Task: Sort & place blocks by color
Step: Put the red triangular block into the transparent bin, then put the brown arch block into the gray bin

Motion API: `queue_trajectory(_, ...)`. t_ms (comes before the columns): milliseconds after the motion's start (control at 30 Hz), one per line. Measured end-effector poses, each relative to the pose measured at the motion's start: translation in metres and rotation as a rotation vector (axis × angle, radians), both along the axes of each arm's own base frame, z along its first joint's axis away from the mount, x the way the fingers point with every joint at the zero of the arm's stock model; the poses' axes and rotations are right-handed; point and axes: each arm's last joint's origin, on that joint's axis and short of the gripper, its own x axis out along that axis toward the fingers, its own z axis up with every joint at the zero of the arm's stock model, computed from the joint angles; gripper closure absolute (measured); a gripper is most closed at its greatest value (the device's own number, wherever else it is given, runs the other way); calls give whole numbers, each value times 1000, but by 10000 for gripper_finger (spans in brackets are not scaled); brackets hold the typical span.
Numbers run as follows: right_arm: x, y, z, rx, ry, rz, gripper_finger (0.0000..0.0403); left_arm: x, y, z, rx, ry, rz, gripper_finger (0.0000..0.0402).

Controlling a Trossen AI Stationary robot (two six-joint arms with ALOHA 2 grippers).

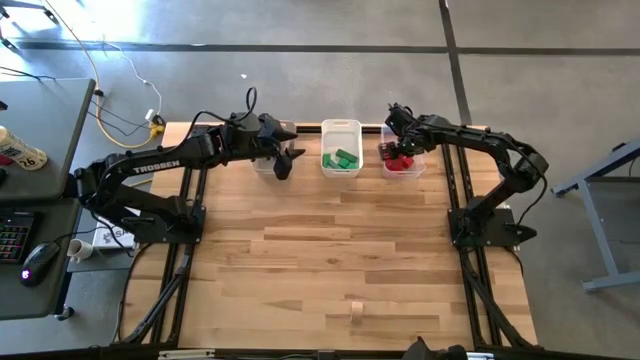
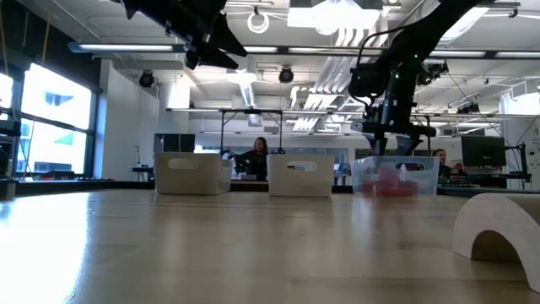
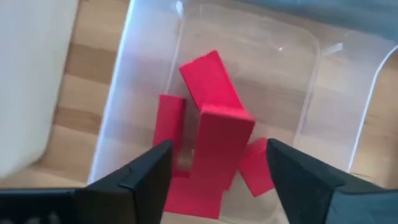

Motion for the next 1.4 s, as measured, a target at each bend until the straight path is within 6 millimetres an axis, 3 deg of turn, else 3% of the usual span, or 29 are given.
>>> queue_trajectory(267, 8, 2, 23, 4, 13, -2, 144, -2, -1, -3, 8, 50, -13, 156)
queue_trajectory(500, 26, 27, 44, 18, 84, 58, 143, -10, -5, -1, -6, 81, 13, 156)
queue_trajectory(933, 80, 113, 74, 136, -82, 283, 142, -34, -19, 15, -116, 15, 68, 156)
queue_trajectory(1400, 99, 225, 78, 312, -225, 104, 142, -39, -26, 12, -196, 33, 85, 156)
